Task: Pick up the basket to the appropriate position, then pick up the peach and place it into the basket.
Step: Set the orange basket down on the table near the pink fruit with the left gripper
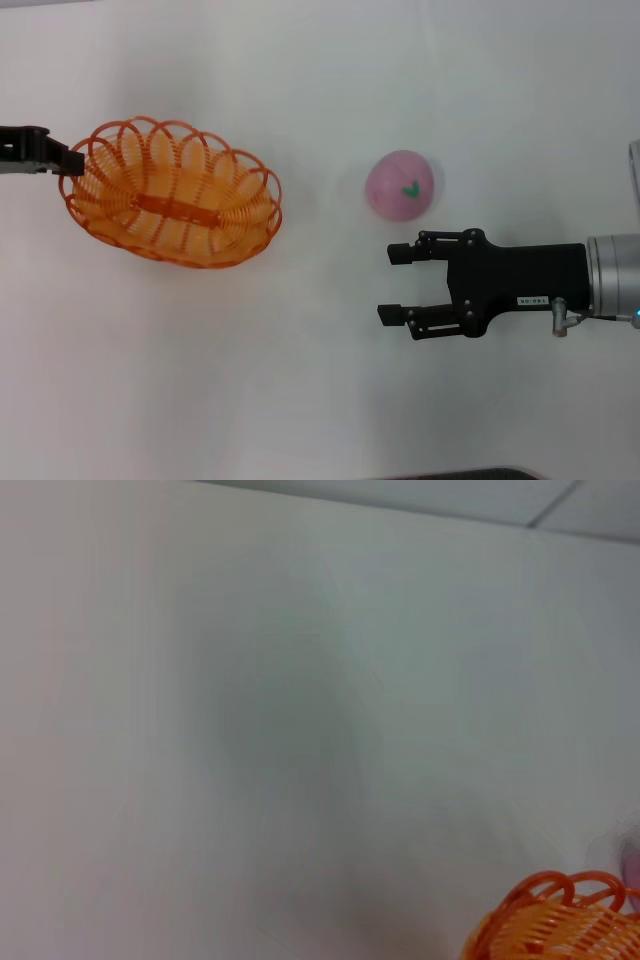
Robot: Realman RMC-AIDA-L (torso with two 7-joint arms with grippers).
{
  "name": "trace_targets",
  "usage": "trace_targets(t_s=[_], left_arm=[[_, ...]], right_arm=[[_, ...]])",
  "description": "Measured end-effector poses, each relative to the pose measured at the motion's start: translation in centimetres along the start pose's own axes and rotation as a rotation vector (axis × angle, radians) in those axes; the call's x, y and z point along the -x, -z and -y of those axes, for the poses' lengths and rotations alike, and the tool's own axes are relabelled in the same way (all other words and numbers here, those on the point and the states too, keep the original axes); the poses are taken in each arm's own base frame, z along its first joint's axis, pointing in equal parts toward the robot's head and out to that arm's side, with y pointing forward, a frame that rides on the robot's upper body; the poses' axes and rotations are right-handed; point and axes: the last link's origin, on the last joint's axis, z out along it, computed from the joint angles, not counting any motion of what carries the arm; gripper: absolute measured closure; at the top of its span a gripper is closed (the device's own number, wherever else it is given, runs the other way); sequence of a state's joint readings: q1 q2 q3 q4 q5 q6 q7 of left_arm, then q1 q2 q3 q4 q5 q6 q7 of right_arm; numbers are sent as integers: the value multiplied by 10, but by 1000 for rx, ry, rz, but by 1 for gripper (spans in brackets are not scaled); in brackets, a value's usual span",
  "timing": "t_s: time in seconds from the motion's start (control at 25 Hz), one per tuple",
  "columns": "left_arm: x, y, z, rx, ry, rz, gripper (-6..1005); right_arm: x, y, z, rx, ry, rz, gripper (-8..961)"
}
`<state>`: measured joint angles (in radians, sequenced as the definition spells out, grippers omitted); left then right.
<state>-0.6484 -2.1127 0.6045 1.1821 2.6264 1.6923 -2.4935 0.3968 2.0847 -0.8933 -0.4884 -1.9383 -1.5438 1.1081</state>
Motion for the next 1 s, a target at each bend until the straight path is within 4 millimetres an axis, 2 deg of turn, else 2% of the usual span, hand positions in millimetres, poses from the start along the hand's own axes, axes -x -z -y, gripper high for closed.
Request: trace_targets(t_s=[0.24, 0.64, 1.0], left_arm=[[14, -8, -3, 42, 82, -15, 959], [33, -17, 9, 78, 248, -98, 958], [41, -30, -1, 123, 316, -133, 958]], right_arm=[[1, 3, -1, -6, -3, 25, 132], [1, 10, -4, -12, 34, 65, 124], [-4, 14, -6, -33, 27, 65, 121]])
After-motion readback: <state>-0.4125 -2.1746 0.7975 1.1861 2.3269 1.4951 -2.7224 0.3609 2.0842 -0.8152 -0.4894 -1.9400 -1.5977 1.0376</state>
